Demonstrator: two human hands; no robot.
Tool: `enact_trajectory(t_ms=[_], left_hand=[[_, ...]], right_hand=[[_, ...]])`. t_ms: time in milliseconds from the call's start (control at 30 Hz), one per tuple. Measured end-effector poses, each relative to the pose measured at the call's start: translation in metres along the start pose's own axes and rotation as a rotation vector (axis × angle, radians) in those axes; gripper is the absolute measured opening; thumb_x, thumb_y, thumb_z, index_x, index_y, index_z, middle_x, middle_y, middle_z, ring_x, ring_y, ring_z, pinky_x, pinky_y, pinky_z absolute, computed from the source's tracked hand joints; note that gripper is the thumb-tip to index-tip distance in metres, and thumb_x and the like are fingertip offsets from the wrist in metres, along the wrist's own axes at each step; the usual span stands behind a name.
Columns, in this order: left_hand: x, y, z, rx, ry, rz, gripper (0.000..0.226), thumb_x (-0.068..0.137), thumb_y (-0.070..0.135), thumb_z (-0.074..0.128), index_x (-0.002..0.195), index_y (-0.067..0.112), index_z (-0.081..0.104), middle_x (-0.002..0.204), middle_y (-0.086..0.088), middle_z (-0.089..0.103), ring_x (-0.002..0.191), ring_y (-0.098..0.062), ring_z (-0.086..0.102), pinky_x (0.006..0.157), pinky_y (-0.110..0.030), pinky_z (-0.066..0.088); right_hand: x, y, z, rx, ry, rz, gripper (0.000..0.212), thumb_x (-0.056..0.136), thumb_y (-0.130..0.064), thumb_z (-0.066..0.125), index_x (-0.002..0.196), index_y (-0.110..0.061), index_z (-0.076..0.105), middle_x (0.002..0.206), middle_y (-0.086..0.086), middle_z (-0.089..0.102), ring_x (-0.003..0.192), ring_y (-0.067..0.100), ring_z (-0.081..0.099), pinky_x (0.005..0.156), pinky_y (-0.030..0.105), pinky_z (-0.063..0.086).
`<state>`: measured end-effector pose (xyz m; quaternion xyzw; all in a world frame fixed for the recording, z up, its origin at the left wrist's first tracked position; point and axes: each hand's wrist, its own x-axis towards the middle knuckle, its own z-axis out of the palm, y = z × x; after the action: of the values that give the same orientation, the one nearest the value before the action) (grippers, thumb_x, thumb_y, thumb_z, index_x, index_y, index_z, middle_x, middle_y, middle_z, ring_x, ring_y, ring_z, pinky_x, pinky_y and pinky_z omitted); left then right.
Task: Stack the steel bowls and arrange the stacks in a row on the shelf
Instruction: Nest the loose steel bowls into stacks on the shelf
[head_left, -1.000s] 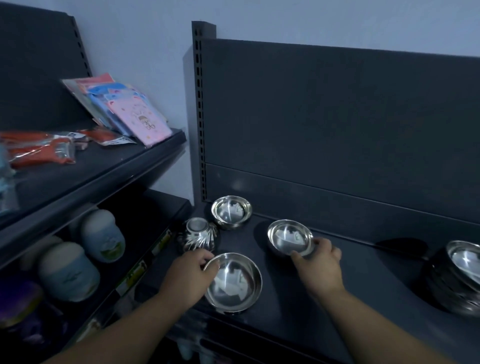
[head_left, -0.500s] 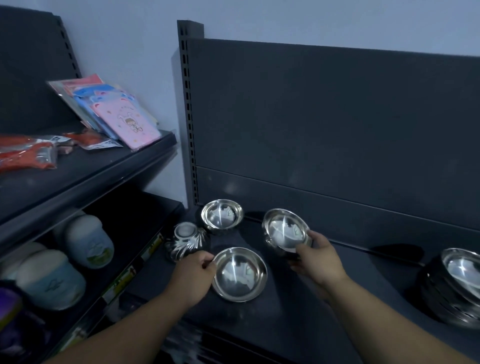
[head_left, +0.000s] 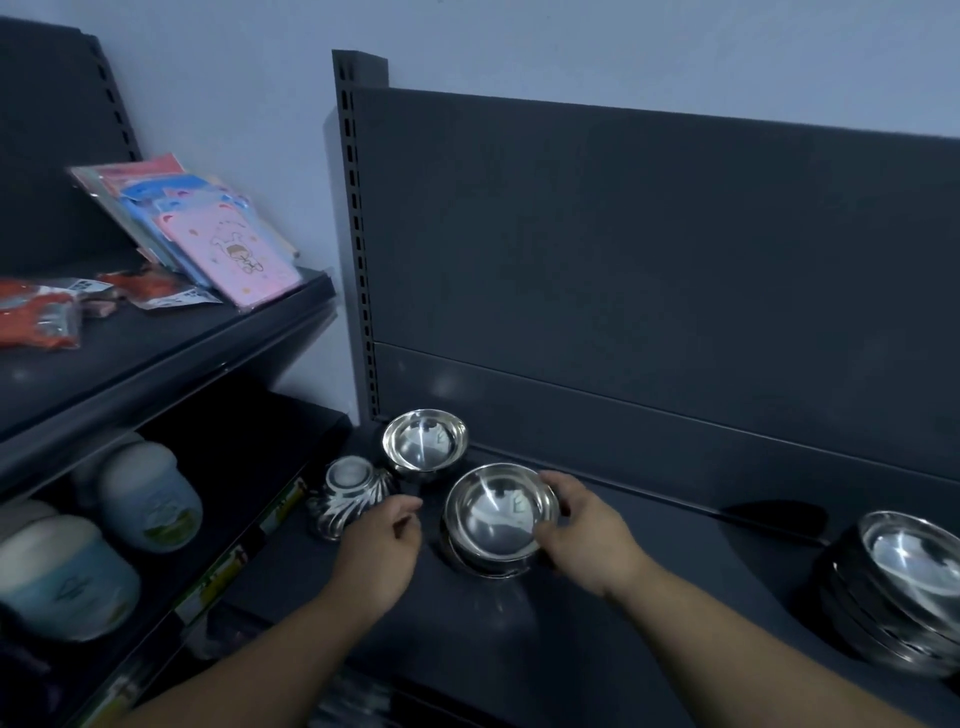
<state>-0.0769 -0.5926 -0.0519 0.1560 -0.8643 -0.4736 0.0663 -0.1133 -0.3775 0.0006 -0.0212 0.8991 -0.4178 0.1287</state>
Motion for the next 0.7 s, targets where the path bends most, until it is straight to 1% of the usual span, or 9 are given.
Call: enact_trajectory(t_ms=[67,133,200,300,367,433,500,600,700], left_hand=[[0.000,-0.001,-0.006,0.058,0.059,0.059,0.030,0.093,0.009,0.052,0.120,0.016,0.064,0.119,0.001,0.066,0.107,-0.010,0.058,0.093,-0.018,0.039],[0.000,-0.002,-0.012,0.074,0.115,0.099,0.030,0.092,0.006,0.053,0.119,0.014,0.065,0.119,0.000,0.064,0.101,-0.008,0.055,0.090,-0.017,0.037],[0.002,-0.007,-0.017,0.096,0.184,0.152,0.030,0.089,0.004,0.057,0.117,0.013,0.065,0.121,-0.003,0.060,0.098,-0.008,0.053,0.088,-0.017,0.036],[0.009,-0.017,-0.026,0.117,0.294,0.235,0.038,0.082,-0.001,0.063,0.118,0.010,0.063,0.126,-0.007,0.056,0.113,-0.016,0.053,0.099,-0.024,0.038],[0.016,-0.022,-0.034,0.130,0.312,0.190,0.047,0.080,0.003,0.067,0.126,0.008,0.058,0.131,-0.010,0.052,0.120,-0.025,0.050,0.104,-0.029,0.036],[0.025,-0.026,-0.040,0.172,0.274,0.126,0.060,0.079,0.012,0.072,0.135,0.007,0.050,0.139,-0.013,0.047,0.128,-0.030,0.044,0.108,-0.034,0.032],[0.035,-0.030,-0.043,0.204,0.202,0.056,0.075,0.079,0.023,0.075,0.143,0.009,0.040,0.148,-0.013,0.037,0.136,-0.030,0.035,0.113,-0.036,0.027],[0.048,-0.034,-0.045,0.223,0.111,-0.016,0.092,0.076,0.038,0.077,0.150,0.014,0.028,0.156,-0.008,0.026,0.142,-0.028,0.026,0.116,-0.037,0.023],[0.056,-0.041,-0.044,0.221,0.057,-0.005,0.095,0.072,0.041,0.080,0.149,0.015,0.029,0.153,-0.006,0.029,0.140,-0.027,0.030,0.115,-0.035,0.026]], right_hand=[[0.001,-0.002,0.002,-0.031,-0.015,-0.001,0.057,0.085,-0.020,0.058,0.138,-0.032,0.044,0.104,-0.009,0.064,0.089,0.016,0.068,0.080,0.027,0.056],[0.003,-0.004,0.004,-0.059,-0.012,-0.002,0.050,0.085,-0.019,0.057,0.134,-0.028,0.048,0.098,-0.008,0.064,0.085,0.019,0.067,0.079,0.030,0.057],[0.005,-0.004,0.005,-0.083,0.002,0.001,0.044,0.085,-0.020,0.058,0.128,-0.028,0.053,0.095,-0.008,0.064,0.082,0.018,0.066,0.075,0.028,0.055],[0.008,-0.004,0.006,-0.122,0.036,0.003,0.044,0.085,-0.025,0.060,0.128,-0.028,0.055,0.103,-0.008,0.065,0.092,0.014,0.062,0.074,0.020,0.045],[0.009,-0.006,0.006,-0.168,0.054,0.014,0.047,0.084,-0.031,0.061,0.130,-0.029,0.053,0.112,-0.006,0.064,0.099,0.014,0.060,0.077,0.021,0.045],[0.010,-0.009,0.005,-0.233,0.079,0.028,0.054,0.083,-0.040,0.061,0.135,-0.029,0.049,0.129,-0.001,0.056,0.111,0.018,0.058,0.088,0.026,0.047],[0.012,-0.014,0.004,-0.278,0.106,0.023,0.061,0.084,-0.047,0.060,0.140,-0.030,0.044,0.140,0.001,0.045,0.120,0.021,0.054,0.096,0.032,0.047],[0.017,-0.029,0.007,-0.332,0.130,-0.047,0.062,0.085,-0.049,0.060,0.142,-0.030,0.042,0.143,0.000,0.040,0.127,0.021,0.049,0.100,0.034,0.045],[0.028,-0.046,0.018,-0.365,0.108,-0.108,0.060,0.085,-0.049,0.061,0.140,-0.031,0.044,0.142,0.000,0.042,0.128,0.020,0.046,0.103,0.032,0.043]])
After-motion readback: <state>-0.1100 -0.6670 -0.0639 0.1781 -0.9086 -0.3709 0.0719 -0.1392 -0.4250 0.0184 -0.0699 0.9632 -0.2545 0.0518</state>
